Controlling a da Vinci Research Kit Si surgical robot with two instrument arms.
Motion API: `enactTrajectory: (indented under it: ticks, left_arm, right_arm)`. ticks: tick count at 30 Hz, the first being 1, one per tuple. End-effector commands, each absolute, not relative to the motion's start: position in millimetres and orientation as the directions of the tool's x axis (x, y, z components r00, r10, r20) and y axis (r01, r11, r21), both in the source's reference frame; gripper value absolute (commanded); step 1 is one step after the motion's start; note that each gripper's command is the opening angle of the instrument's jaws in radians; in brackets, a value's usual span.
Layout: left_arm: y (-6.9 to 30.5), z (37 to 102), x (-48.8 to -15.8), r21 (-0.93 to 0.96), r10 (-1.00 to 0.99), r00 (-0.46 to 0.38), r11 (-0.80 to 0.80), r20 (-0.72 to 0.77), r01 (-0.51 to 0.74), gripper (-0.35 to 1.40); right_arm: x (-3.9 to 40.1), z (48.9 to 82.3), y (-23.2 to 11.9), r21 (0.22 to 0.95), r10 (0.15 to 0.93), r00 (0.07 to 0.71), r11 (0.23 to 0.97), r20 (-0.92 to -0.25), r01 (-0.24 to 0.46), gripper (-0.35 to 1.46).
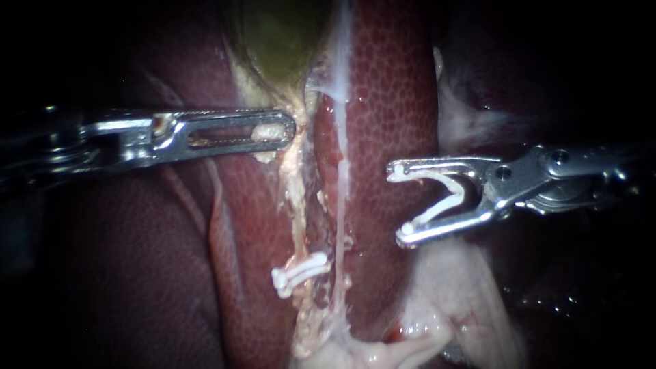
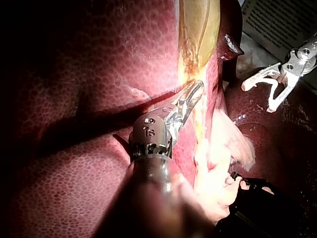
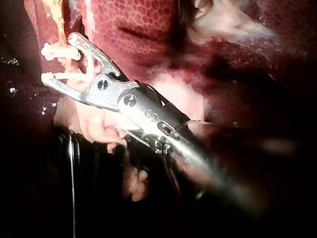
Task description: Clipping third clip left tube
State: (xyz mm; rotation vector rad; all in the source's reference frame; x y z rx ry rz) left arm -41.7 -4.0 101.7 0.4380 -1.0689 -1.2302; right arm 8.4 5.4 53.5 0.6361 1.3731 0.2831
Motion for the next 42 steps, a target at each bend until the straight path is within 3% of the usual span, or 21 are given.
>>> enactTrajectory:
  ticks: [1, 8, 18, 29, 42]
  left_arm:
    - [-4.0, 101.7, -41.7, 0.774, -0.907, -0.041, 0.332, 0.418, 0.54, -0.25]
    - [-4.0, 101.4, -41.3, 0.772, -0.906, -0.037, 0.337, 0.422, 0.539, -0.25]
    - [-4.1, 98.9, -38.0, 0.775, -0.91, -0.032, 0.333, 0.413, 0.537, -0.25]
    - [-2.3, 94.6, -34.6, 0.786, -0.9, -0.098, 0.314, 0.426, 0.532, -0.25]
    - [-2.2, 93.5, -34.1, 0.789, -0.898, -0.11, 0.31, 0.427, 0.531, -0.25]
  right_arm:
    - [8.4, 53.6, 5.4, 0.572, 0.541, 0.196, 0.802, -0.818, 0.173, 0.6]
    - [8.4, 53.6, 5.4, 0.572, 0.541, 0.196, 0.802, -0.818, 0.173, 0.6]
    - [8.6, 53.7, 5.4, 0.572, 0.541, 0.196, 0.802, -0.818, 0.172, 0.6]
    - [8.6, 53.7, 5.4, 0.572, 0.541, 0.196, 0.802, -0.818, 0.172, 0.6]
    - [9.1, 53.8, 5.3, 0.57, 0.541, 0.192, 0.804, -0.819, 0.169, 0.6]
